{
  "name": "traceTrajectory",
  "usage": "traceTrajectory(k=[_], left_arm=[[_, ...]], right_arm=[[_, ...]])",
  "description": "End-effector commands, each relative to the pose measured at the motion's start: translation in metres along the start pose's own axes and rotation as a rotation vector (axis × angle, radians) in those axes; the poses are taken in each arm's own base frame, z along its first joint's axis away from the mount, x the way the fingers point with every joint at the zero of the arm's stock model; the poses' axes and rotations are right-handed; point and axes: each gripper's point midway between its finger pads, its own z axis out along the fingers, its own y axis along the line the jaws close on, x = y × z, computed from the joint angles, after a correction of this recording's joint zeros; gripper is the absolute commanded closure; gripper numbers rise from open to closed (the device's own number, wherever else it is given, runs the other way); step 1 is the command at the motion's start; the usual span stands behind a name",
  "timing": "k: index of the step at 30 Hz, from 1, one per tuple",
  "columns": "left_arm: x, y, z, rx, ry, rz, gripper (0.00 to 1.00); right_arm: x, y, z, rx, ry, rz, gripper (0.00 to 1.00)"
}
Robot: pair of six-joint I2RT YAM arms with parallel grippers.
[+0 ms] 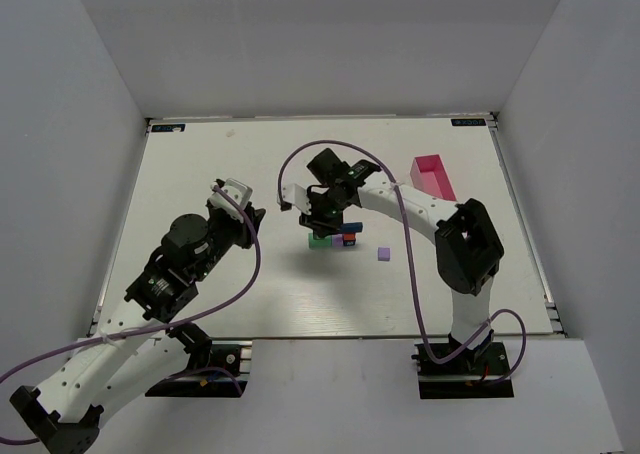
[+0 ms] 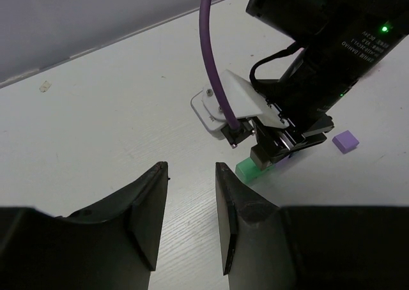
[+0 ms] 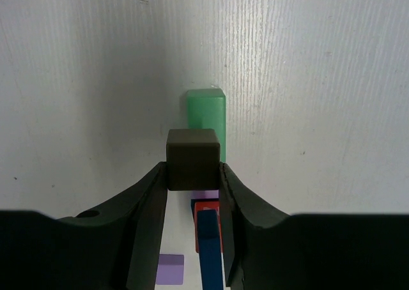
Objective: Build the wood block tower
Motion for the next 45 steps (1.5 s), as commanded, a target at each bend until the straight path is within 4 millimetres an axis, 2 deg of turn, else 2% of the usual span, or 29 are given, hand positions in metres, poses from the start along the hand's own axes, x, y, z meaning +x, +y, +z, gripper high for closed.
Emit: traceTrajectory(k=[1,15,19,45], left_arm=[[-0.004,0.004,-0.002,-0.017,-0.021,-0.011,0.54],[-0.004,0.002,-0.002,-0.008,-0.022,-0.011,0.54],[-0.004,0.002,-0.002,-0.008,-0.022,-0.011,0.54],[-0.004,0.002,-0.002,-0.008,-0.022,-0.011,0.54]], right_arm=[[-0.013,-0.01,-0.002,0.04,-0.024,-0.007,0.95],[-0.002,-0.017,0.011,0.039,0.004,-0.017,0.92],[-0.002,-0.014,0.014,0.015,-0.005,-0.032,0.92],[0.011,-0.016,0.024,-0.044,-0.024,-0.075,0.9]])
